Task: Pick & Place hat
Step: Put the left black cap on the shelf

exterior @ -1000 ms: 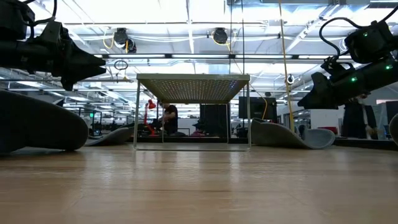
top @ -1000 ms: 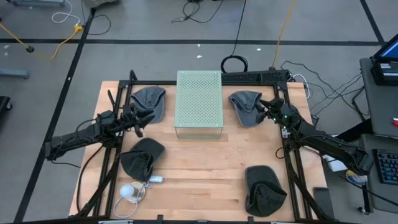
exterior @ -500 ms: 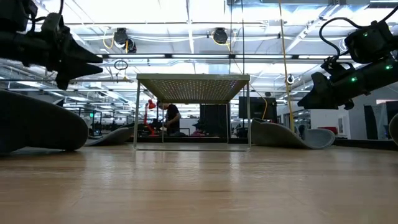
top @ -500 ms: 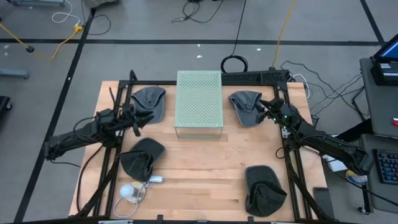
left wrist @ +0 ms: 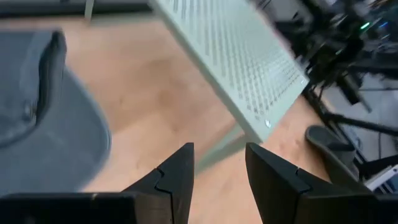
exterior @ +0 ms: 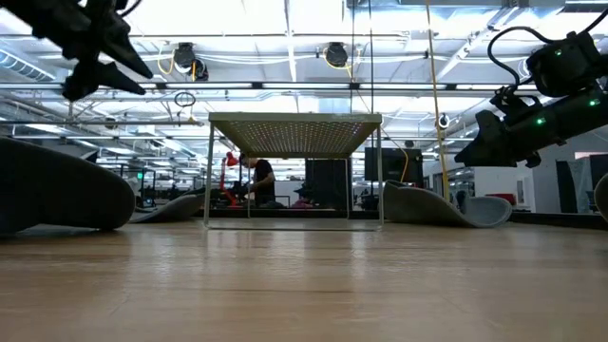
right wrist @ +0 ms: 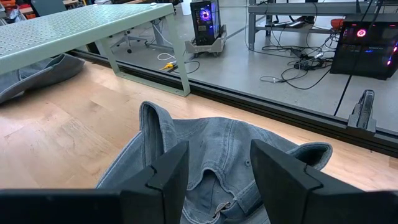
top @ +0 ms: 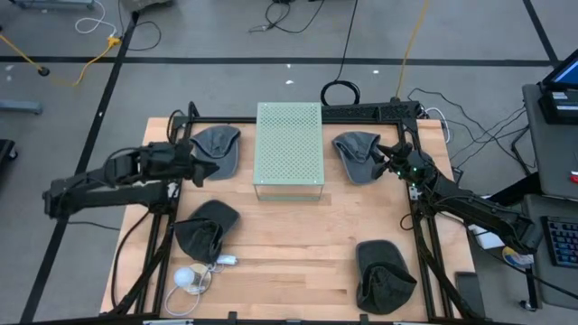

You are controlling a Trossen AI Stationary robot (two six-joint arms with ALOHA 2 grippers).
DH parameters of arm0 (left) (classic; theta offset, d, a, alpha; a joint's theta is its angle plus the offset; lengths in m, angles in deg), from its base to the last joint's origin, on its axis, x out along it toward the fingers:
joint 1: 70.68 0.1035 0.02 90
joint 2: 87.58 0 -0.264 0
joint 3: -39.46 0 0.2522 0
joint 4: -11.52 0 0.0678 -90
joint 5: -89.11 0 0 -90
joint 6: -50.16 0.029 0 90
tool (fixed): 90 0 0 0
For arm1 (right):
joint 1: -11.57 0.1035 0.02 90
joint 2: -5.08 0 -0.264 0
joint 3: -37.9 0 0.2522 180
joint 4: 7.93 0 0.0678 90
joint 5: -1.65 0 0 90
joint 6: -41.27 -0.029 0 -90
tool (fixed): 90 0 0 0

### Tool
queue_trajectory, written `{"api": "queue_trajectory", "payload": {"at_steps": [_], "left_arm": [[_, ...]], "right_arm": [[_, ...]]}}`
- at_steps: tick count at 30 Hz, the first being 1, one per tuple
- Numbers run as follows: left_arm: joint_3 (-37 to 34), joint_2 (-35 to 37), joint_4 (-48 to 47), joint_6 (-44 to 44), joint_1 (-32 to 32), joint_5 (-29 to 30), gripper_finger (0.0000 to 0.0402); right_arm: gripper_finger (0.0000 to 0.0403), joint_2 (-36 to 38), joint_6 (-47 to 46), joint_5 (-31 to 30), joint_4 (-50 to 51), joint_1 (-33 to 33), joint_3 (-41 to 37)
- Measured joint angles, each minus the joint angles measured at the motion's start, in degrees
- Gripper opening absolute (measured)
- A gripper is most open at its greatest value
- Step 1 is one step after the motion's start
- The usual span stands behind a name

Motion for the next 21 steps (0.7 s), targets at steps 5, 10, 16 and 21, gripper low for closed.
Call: {"api": "queue_trajectory", "payload": {"at_steps": [5,10,16,21], "left_arm": [[8.72,-9.7,-6.48,-6.31,-4.86,0.86,0.0147],[17.02,-17.35,-12.78,-11.62,-9.67,3.8,0.0147],[26.63,-24.18,-23.01,-16.66,-13.63,5.3,0.0147],[34.71,-29.14,-33.54,-20.78,-15.45,5.5,0.0147]], "right_arm": [[0.0167,-0.01,0.0,0.0,0.0,0.0,0.0],[0.0167,0.01,0.0,0.01,0.0,0.0,0.01],[0.0167,-0.01,0.0,0.01,0.0,0.0,0.02],[0.0167,0.0,0.0,0.01,0.0,0.0,0.01]]}}
